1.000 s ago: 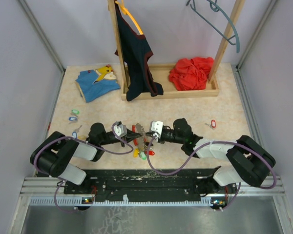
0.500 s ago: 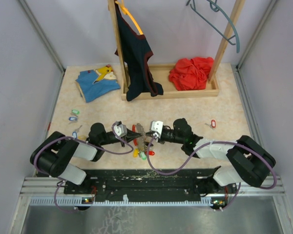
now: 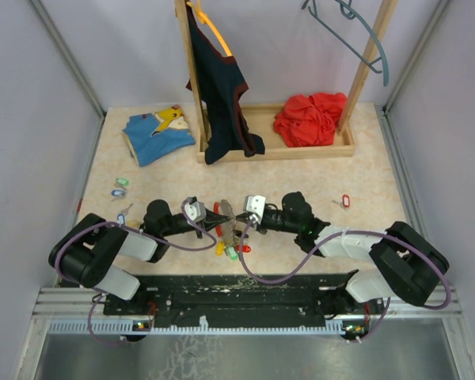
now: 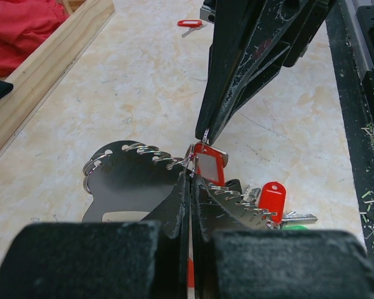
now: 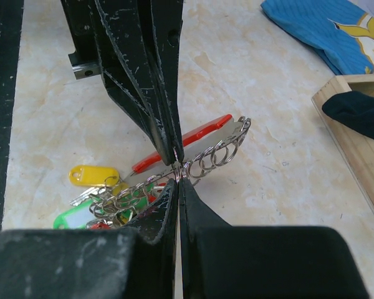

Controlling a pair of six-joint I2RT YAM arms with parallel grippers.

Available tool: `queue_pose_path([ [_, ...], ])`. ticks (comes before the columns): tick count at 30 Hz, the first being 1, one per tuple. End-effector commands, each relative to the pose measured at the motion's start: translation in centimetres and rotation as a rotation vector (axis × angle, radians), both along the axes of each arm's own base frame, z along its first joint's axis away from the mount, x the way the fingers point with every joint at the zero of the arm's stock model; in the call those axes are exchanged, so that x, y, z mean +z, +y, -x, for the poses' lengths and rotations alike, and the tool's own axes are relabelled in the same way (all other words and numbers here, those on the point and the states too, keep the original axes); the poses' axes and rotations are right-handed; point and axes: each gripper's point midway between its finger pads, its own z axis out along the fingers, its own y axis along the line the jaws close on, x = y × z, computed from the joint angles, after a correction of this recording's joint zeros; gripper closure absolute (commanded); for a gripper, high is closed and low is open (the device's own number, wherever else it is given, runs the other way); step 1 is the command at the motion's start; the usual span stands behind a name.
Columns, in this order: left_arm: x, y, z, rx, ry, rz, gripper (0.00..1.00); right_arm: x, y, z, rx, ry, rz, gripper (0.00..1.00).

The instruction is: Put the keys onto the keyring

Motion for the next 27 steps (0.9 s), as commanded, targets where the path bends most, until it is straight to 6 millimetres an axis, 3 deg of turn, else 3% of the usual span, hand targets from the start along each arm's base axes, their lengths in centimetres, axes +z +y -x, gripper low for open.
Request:
queue_pose_path([
  [1, 1.0, -0.1, 0.0, 0.001, -0.059, 0.022, 1.00, 2.2, 0.1, 0.2, 0.016, -0.026, -0.061, 1.00],
  [27, 1.4, -0.4, 1.1, -0.062, -0.066, 0.043, 1.00, 1.5, 0.3, -1.0, -0.039, 0.011, -0.052, 1.00],
])
